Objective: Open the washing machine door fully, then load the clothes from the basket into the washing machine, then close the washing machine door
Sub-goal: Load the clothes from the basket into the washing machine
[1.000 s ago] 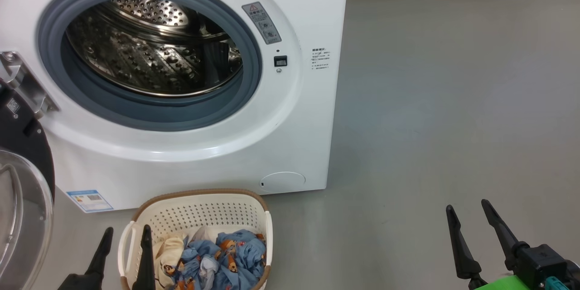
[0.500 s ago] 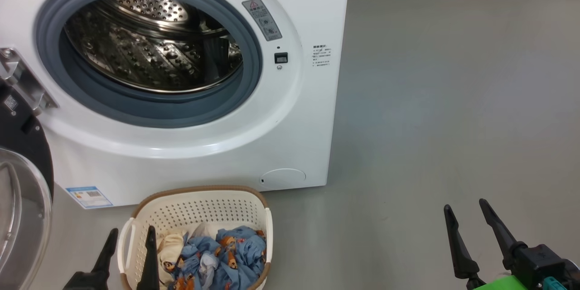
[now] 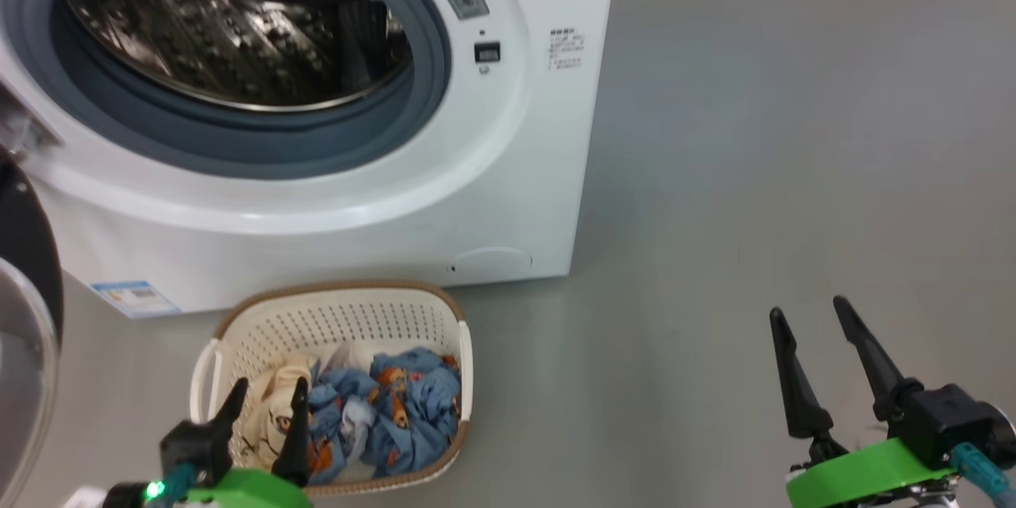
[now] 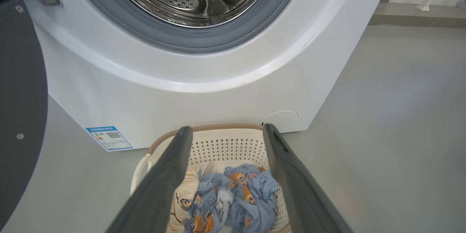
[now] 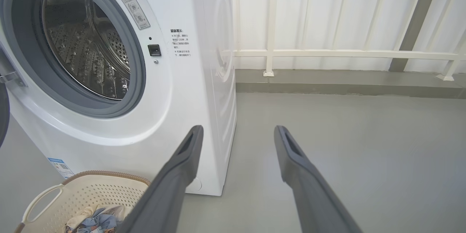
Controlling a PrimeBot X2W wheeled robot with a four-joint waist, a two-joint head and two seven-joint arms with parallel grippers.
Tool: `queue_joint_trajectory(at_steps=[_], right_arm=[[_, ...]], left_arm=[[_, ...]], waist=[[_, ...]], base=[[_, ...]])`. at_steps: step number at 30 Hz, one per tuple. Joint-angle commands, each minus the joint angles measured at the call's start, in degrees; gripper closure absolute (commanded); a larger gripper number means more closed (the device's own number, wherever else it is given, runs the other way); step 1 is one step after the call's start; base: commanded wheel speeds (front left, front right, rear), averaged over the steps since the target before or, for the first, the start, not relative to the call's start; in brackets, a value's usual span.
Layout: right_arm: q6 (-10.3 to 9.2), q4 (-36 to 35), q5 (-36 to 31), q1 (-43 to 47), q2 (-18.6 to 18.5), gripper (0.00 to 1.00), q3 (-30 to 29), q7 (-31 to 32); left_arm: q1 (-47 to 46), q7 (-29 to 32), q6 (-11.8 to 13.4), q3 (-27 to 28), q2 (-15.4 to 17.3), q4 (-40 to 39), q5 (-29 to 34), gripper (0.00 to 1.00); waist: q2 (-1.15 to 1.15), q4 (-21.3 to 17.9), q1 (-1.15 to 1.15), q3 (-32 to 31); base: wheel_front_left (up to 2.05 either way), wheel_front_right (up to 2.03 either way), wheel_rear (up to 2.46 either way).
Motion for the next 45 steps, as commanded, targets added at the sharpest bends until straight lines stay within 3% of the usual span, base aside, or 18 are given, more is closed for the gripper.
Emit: queue_joint_trajectory(at_steps=[1, 14, 22, 30, 45], right_arm=[[0.16, -1.69, 1.65, -2.31, -0.44, 0.00, 1.64, -0.68], [0.16, -3.44, 2.56, -9.34, -0.44, 0.00, 2.61, -1.11], [0.16, -4.30, 4.01, -14.08, -0.44, 0.00, 3.62, -1.24], [0.16, -5.88, 5.64, -17.30, -0.44, 0.00, 4.08, -1.25], [0.16, -7.85, 8.37, -19.40, -0.44, 0.00, 5.71, -1.26]], left_arm=[[-3.67, -0.04, -0.67, 1.27, 0.68, 1.31, -0.45, 0.00], [-22.82, 1.51, -4.16, -1.53, -0.45, 27.03, -2.52, 0.00], [-32.91, 3.14, -5.42, -3.59, -0.84, 38.58, -6.00, 0.00], [-37.85, 6.12, -5.49, -8.33, -0.24, 42.33, -12.77, 0.00], [-46.47, 9.35, -5.50, -11.48, 5.82, 48.34, -19.20, 0.00]], waist=[[0.00, -0.16, 0.00, 3.44], [0.00, -3.02, 0.00, 18.73], [0.00, -6.50, 0.00, 28.04], [0.00, -10.24, 0.00, 34.52], [0.00, -14.88, 0.00, 44.05]], base=[[0.00, 0.00, 0.00], [0.00, 0.00, 0.00], [0.00, 0.00, 0.00], [0.00, 0.00, 0.00], [0.00, 0.00, 0.00]])
